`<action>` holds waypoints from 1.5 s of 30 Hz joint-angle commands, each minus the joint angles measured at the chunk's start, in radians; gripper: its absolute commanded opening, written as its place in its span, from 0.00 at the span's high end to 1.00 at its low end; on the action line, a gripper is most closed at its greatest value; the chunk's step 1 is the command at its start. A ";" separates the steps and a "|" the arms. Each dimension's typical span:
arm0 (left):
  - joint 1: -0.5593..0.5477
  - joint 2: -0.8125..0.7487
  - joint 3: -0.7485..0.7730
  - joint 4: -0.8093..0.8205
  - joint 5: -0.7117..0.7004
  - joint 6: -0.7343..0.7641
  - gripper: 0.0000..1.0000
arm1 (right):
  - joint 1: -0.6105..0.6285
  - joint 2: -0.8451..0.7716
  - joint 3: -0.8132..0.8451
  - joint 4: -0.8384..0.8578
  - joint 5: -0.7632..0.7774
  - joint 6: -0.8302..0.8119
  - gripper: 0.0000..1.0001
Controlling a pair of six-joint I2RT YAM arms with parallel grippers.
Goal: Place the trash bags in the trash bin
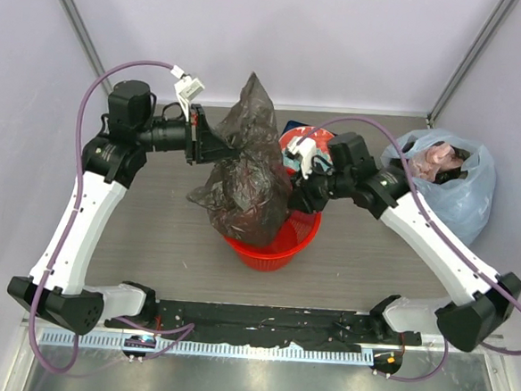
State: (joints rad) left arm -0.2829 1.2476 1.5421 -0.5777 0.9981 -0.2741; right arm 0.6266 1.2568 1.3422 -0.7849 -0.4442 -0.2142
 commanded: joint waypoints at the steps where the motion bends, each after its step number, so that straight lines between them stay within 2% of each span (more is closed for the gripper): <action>1: -0.030 -0.017 -0.031 -0.019 -0.018 0.070 1.00 | 0.004 0.056 -0.006 0.064 -0.019 -0.045 0.71; 6: -0.131 -0.030 -0.115 0.010 -0.096 0.125 1.00 | 0.001 0.027 0.040 0.007 -0.001 -0.037 0.67; 8: -0.166 -0.046 -0.160 0.054 -0.137 0.125 1.00 | -0.002 -0.026 0.069 -0.014 0.004 -0.019 0.62; 12: -0.194 -0.050 -0.214 0.133 -0.203 0.104 1.00 | -0.004 -0.112 0.086 -0.077 0.056 -0.022 0.45; 19: -0.286 -0.008 -0.237 0.119 -0.243 0.159 1.00 | -0.022 -0.148 0.144 -0.126 0.118 0.025 0.29; 24: -0.346 0.030 -0.215 0.084 -0.297 0.168 1.00 | -0.036 -0.085 0.216 -0.117 -0.022 0.179 0.27; 28: -0.351 0.046 -0.195 0.096 -0.306 0.131 0.95 | -0.036 -0.085 0.175 -0.048 -0.181 0.306 0.24; 30: -0.355 0.049 -0.192 0.096 -0.312 0.131 0.92 | -0.036 -0.091 0.149 -0.014 -0.212 0.350 0.19; 33: -0.361 0.043 -0.195 0.090 -0.303 0.142 0.85 | -0.036 -0.079 0.138 0.024 -0.220 0.397 0.18; 36: -0.377 0.029 -0.198 0.084 -0.315 0.164 0.84 | -0.036 -0.054 0.120 0.064 -0.217 0.423 0.16; 40: -0.384 0.033 -0.185 0.067 -0.317 0.168 0.85 | -0.038 -0.042 0.112 0.133 -0.172 0.441 0.18; 41: -0.387 0.036 -0.182 0.059 -0.316 0.168 0.85 | -0.036 -0.040 0.110 0.148 -0.169 0.449 0.23; 43: -0.389 0.035 -0.177 0.052 -0.312 0.171 0.81 | -0.036 -0.039 0.101 0.162 -0.163 0.450 0.40; 44: -0.388 0.029 -0.175 0.049 -0.296 0.179 0.79 | -0.036 -0.037 0.100 0.158 -0.145 0.437 0.60; 45: -0.389 0.015 -0.174 0.035 -0.288 0.187 0.75 | -0.036 -0.039 0.101 0.150 -0.134 0.429 0.71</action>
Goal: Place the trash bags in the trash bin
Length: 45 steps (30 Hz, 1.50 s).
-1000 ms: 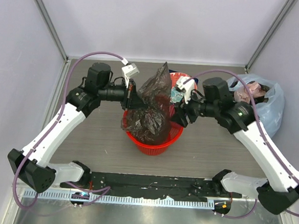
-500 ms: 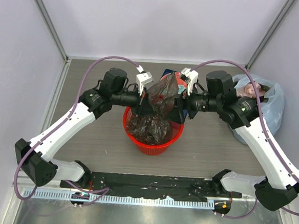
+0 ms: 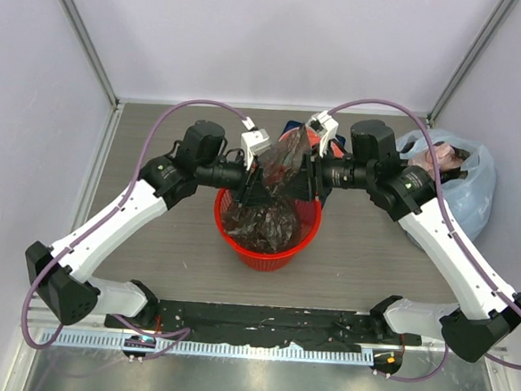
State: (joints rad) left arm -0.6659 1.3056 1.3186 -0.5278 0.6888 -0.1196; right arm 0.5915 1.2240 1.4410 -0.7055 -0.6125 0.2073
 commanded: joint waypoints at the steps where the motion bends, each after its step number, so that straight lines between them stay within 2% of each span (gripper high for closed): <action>1: -0.004 -0.051 0.054 -0.023 0.028 0.044 0.71 | -0.004 -0.011 0.004 0.046 0.045 -0.003 0.85; 2: -0.004 -0.060 0.060 -0.035 0.022 0.055 0.68 | -0.005 -0.017 0.006 0.034 0.049 -0.015 0.99; 3: -0.001 -0.083 0.064 -0.073 0.018 0.061 0.63 | -0.010 -0.036 0.010 0.022 0.053 -0.022 0.99; 6: 0.040 -0.118 0.070 -0.112 0.061 0.043 0.55 | -0.024 -0.081 0.018 -0.040 0.048 -0.055 0.99; 10: 0.127 -0.160 0.056 -0.106 0.110 -0.018 0.52 | -0.029 -0.116 0.016 -0.153 0.051 -0.130 0.99; 13: 0.173 -0.155 0.050 -0.071 0.117 -0.067 0.59 | -0.032 -0.121 0.025 -0.207 0.054 -0.160 0.99; 15: 0.183 -0.144 0.050 -0.041 0.089 -0.093 0.68 | -0.035 -0.116 0.047 -0.241 0.054 -0.174 0.99; 16: 0.184 -0.132 0.050 -0.032 0.068 -0.101 0.68 | -0.036 -0.113 0.053 -0.252 0.054 -0.186 0.99; 19: 0.184 -0.117 0.064 0.017 0.101 -0.129 0.50 | -0.038 -0.103 0.078 -0.298 0.054 -0.203 0.99; 20: 0.184 -0.114 0.067 0.050 0.109 -0.140 0.42 | -0.038 -0.104 0.088 -0.308 0.056 -0.204 0.99; 23: 0.183 -0.102 0.071 0.103 0.136 -0.181 0.31 | -0.039 -0.100 0.110 -0.336 0.065 -0.230 0.99; 25: 0.166 -0.091 0.082 0.107 0.124 -0.177 0.28 | -0.041 -0.098 0.119 -0.345 0.066 -0.235 0.99; 29: 0.111 -0.074 0.084 0.089 -0.001 -0.104 0.28 | -0.042 -0.087 0.159 -0.371 0.072 -0.281 0.99; 31: 0.092 -0.048 0.096 0.063 -0.086 -0.080 0.31 | -0.042 -0.074 0.180 -0.417 0.074 -0.313 0.99; 34: 0.092 0.000 0.140 -0.006 -0.109 -0.028 0.42 | -0.042 -0.051 0.203 -0.483 0.079 -0.359 0.99; 37: 0.092 0.027 0.172 -0.096 -0.081 0.020 0.66 | -0.044 -0.041 0.194 -0.496 0.054 -0.371 0.99; 38: 0.092 0.027 0.177 -0.121 -0.066 0.032 0.77 | -0.042 -0.041 0.181 -0.493 0.050 -0.371 0.99; 40: 0.092 0.017 0.174 -0.191 -0.045 0.066 0.88 | -0.042 -0.032 0.170 -0.488 0.042 -0.376 0.99; 41: 0.092 0.011 0.169 -0.216 -0.046 0.070 1.00 | -0.042 -0.028 0.159 -0.491 0.039 -0.379 0.99; 45: 0.106 -0.028 0.163 -0.302 -0.048 0.057 1.00 | -0.044 -0.006 0.177 -0.505 0.071 -0.369 0.99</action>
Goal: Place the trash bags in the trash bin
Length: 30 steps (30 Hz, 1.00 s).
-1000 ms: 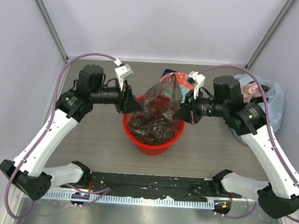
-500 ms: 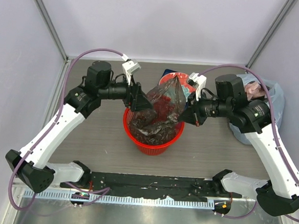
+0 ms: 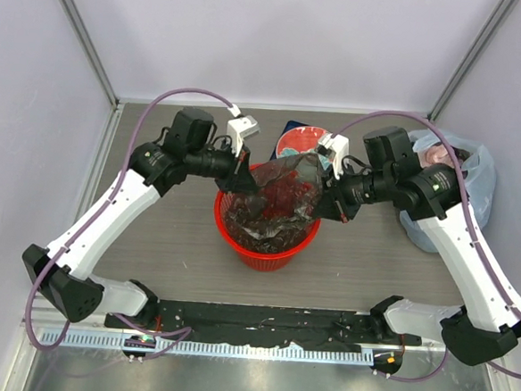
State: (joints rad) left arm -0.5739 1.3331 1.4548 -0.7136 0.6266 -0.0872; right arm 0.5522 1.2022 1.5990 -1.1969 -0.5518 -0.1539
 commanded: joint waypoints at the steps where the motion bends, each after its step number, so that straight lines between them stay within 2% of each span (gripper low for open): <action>1: 0.022 -0.060 0.029 -0.119 0.012 0.020 1.00 | -0.006 0.022 0.033 -0.012 0.022 0.000 0.99; 5: 0.115 -0.022 0.079 -0.109 -0.033 0.015 1.00 | -0.049 0.095 0.096 -0.009 0.114 -0.041 0.99; 8: 0.208 0.046 0.136 -0.087 -0.044 0.001 1.00 | -0.178 0.169 0.144 -0.029 0.034 -0.067 0.99; 11: 0.246 0.104 0.170 -0.063 -0.036 0.007 1.00 | -0.261 0.232 0.197 -0.068 -0.020 -0.093 0.99; 18: 0.250 0.204 0.177 -0.027 -0.079 -0.002 1.00 | -0.311 0.359 0.236 -0.098 -0.083 -0.156 0.99; 21: 0.266 0.247 0.174 -0.026 -0.117 -0.031 1.00 | -0.331 0.408 0.237 -0.121 -0.109 -0.177 0.96; 30: 0.298 0.316 0.154 -0.095 -0.096 -0.028 1.00 | -0.374 0.478 0.188 -0.225 -0.175 -0.312 0.97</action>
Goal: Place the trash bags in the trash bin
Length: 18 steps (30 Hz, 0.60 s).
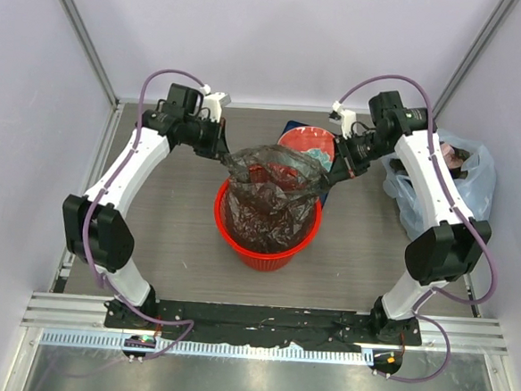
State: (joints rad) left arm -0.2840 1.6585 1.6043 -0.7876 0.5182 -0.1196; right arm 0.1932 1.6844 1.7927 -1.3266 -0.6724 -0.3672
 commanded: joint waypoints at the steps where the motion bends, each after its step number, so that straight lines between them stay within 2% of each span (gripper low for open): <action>1: 0.008 -0.011 -0.013 -0.024 0.017 0.009 1.00 | -0.020 -0.002 -0.024 -0.111 -0.058 -0.117 0.98; 6: 0.008 -0.043 -0.073 -0.033 0.020 0.023 1.00 | -0.035 -0.025 -0.098 -0.178 -0.067 -0.213 0.99; 16: 0.020 -0.066 -0.158 -0.044 0.012 0.028 0.99 | -0.040 -0.055 -0.187 -0.178 -0.085 -0.256 0.96; 17: 0.025 -0.071 -0.156 -0.044 0.019 0.028 0.96 | -0.038 -0.061 -0.190 -0.178 -0.087 -0.256 0.92; 18: 0.048 -0.075 -0.152 -0.048 0.034 0.035 0.83 | -0.038 -0.069 -0.190 -0.178 -0.088 -0.254 0.87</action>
State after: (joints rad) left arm -0.2737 1.6478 1.4498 -0.8268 0.5240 -0.1127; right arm 0.1570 1.6814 1.6115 -1.3437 -0.7284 -0.5873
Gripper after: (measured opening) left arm 0.033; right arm 0.057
